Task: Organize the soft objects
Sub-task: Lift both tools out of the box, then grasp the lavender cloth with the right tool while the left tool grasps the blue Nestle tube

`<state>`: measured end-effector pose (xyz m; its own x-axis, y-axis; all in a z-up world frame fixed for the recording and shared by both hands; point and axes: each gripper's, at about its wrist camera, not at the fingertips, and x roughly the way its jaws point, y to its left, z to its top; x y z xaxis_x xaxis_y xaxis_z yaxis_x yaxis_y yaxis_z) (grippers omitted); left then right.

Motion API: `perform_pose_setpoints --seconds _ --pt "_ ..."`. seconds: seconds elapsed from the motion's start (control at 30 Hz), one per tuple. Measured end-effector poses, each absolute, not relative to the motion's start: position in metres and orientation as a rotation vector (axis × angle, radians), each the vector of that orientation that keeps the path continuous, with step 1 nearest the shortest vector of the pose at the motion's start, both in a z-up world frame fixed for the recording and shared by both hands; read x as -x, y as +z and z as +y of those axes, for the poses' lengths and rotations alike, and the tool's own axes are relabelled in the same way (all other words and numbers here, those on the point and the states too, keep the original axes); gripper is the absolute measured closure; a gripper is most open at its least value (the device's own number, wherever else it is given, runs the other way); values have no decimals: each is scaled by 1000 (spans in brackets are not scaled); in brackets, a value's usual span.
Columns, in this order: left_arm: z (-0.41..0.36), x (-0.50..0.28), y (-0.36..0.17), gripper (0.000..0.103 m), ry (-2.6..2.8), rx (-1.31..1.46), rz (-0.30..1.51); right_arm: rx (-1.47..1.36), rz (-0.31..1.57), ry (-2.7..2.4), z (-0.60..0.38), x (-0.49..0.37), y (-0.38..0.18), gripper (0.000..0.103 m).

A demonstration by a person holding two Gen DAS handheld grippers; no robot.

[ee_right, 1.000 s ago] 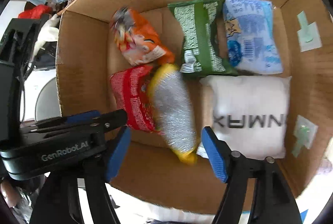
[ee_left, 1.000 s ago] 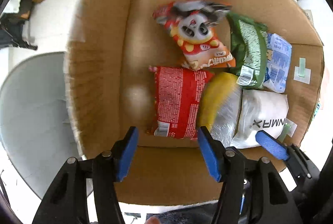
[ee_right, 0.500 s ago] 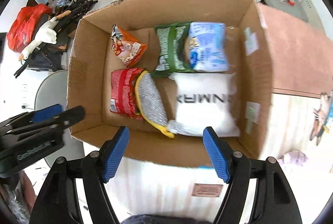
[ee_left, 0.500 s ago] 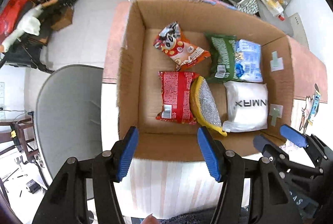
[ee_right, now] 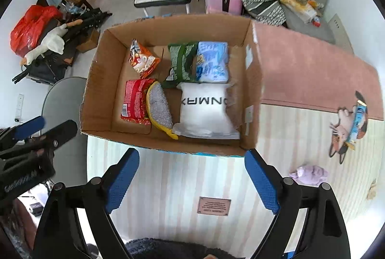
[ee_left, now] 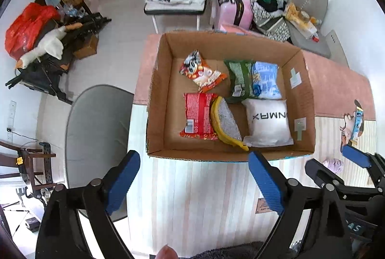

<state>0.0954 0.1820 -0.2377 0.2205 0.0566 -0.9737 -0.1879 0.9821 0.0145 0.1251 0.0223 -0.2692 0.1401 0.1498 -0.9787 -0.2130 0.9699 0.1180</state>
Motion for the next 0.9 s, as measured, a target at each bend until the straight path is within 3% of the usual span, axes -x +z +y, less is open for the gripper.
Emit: perform_pose_setpoints --seconds 0.07,0.5,0.7,0.9 --pt "180 -91 -229 6 177 117 1312 53 1374 256 17 -121 -257 0" --pt "148 -74 -190 5 188 82 1219 -15 1299 262 -25 -102 -217 0" --pt "84 -83 -201 5 164 -73 1205 -212 1356 104 -121 -92 -245 0" --pt "7 -112 -232 5 88 -191 1249 -677 1455 -186 -258 -82 -337 0"
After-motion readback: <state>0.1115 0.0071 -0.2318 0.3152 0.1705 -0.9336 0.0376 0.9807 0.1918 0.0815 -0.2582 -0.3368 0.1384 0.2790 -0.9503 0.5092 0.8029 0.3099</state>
